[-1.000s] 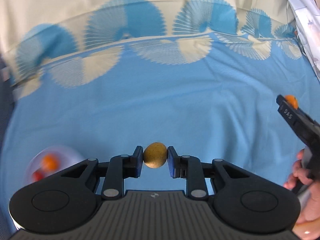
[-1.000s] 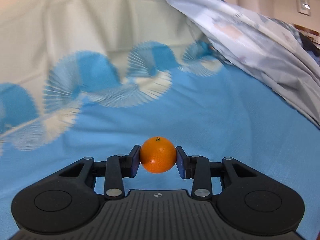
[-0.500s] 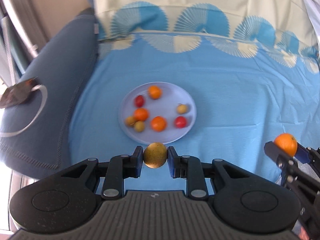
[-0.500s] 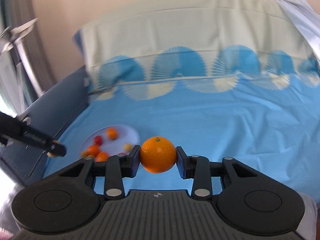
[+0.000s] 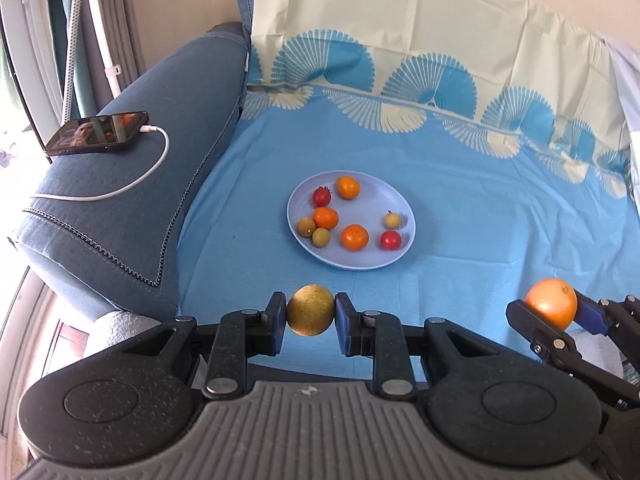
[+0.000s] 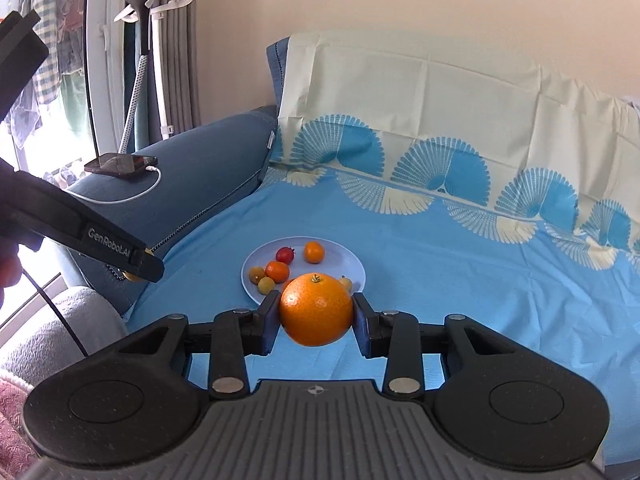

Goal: Organize fruits
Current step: 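Carry the tangerine in the right tool to the plate while the left tool carries the yellow-brown fruit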

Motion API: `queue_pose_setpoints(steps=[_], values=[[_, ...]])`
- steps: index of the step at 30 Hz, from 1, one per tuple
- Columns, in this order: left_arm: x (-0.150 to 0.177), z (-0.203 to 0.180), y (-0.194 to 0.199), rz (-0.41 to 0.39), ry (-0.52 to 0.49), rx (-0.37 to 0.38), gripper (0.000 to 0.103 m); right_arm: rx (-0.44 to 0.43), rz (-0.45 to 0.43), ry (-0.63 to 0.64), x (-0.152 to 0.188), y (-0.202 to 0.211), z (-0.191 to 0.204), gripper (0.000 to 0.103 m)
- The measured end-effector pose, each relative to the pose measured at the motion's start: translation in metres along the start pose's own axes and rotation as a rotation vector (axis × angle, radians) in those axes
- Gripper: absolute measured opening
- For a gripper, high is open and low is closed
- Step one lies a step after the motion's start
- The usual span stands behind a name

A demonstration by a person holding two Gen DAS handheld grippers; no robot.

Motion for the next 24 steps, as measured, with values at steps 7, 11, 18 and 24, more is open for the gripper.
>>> queue_pose_setpoints(steps=[7, 11, 18, 24], values=[[-0.002, 0.008, 0.003, -0.023, 0.027, 0.007, 0.029, 0.009, 0.009, 0.025, -0.003, -0.006, 0.005, 0.039], [-0.005, 0.014, -0.003, -0.016, 0.048, 0.001, 0.029, 0.009, 0.036, 0.02, -0.001, -0.014, 0.008, 0.039], [-0.013, 0.017, -0.018, 0.003, 0.059, -0.005, 0.029, 0.011, 0.064, 0.014, -0.001, -0.027, 0.005, 0.039], [-0.021, 0.016, -0.036, 0.029, 0.061, -0.006, 0.029, 0.015, 0.088, 0.006, -0.003, -0.044, -0.002, 0.039]])
Point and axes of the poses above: each gripper's, at about its wrist camera, not at the fingertips, and y roughly against the way its jaws point, z to its left, x to its underside, the point moved 2 cm from there along -y, roughly the way its jaws point, and after that the axes turned 3 degrees about -y, right-handed, at the moved point
